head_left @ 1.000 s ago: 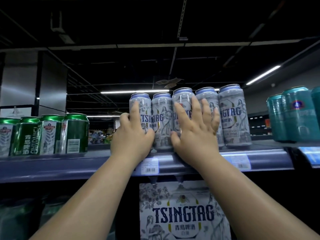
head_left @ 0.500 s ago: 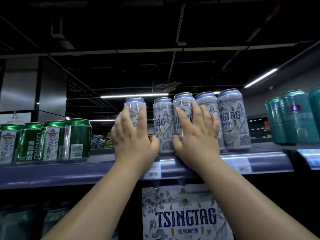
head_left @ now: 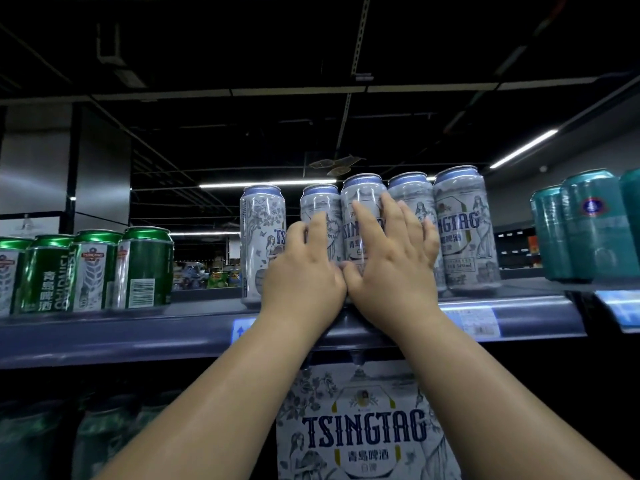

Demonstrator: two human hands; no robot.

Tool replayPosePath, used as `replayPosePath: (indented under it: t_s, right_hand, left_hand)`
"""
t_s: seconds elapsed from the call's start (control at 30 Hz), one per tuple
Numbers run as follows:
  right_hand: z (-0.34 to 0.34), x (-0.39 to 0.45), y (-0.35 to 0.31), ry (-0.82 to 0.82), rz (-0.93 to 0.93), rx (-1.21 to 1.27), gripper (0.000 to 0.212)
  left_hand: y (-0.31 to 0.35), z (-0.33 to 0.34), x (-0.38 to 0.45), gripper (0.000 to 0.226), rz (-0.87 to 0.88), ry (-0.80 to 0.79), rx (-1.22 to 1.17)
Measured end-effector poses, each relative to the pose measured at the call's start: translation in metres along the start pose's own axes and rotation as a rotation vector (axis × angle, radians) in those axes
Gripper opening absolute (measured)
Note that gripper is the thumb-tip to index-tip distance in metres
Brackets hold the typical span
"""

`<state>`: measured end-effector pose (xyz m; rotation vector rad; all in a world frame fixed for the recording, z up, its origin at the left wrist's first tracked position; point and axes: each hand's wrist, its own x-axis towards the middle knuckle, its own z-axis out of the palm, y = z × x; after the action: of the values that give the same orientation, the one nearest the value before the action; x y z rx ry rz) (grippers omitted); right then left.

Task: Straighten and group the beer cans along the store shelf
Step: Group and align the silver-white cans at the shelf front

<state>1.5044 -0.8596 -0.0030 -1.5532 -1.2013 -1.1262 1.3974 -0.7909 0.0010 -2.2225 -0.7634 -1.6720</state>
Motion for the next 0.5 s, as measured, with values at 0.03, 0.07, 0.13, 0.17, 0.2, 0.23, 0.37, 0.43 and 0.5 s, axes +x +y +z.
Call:
replayPosePath:
  t_s: [0.03, 0.07, 0.13, 0.17, 0.2, 0.23, 0.37, 0.43, 0.5]
  right_hand:
    - [0.0, 0.0, 0.0, 0.004, -0.002, 0.01, 0.082]
    - [0.0, 0.0, 0.0, 0.01, -0.002, 0.024, 0.079]
    - [-0.001, 0.0, 0.001, 0.023, 0.005, 0.048, 0.075]
    - [-0.001, 0.0, 0.001, 0.027, 0.007, 0.052, 0.074]
    - [-0.001, 0.0, 0.001, 0.029, 0.009, 0.051, 0.074]
    - [-0.002, 0.0, 0.001, 0.03, 0.011, 0.049, 0.074]
    - [-0.002, 0.0, 0.0, 0.03, 0.016, 0.035, 0.074]
    - [-0.003, -0.001, 0.0, 0.034, 0.02, 0.034, 0.072]
    - [-0.003, -0.001, -0.001, 0.036, 0.025, 0.037, 0.071]
  left_hand:
    - [-0.001, 0.003, 0.0, 0.071, -0.008, -0.012, 0.025]
    - [-0.002, 0.004, 0.0, 0.073, -0.011, -0.027, 0.052]
    - [-0.005, 0.007, 0.001, 0.077, -0.027, -0.049, 0.089]
    - [-0.006, 0.008, 0.002, 0.078, -0.046, -0.055, 0.089]
    - [-0.007, 0.008, 0.003, 0.079, -0.064, -0.062, 0.077]
    - [-0.007, 0.009, 0.004, 0.08, -0.076, -0.07, 0.059]
    - [-0.011, 0.007, 0.005, 0.076, -0.074, -0.084, -0.015]
    - [-0.012, 0.006, 0.003, 0.073, -0.074, -0.062, -0.022]
    - [-0.013, 0.006, 0.0, 0.073, -0.077, -0.012, -0.041]
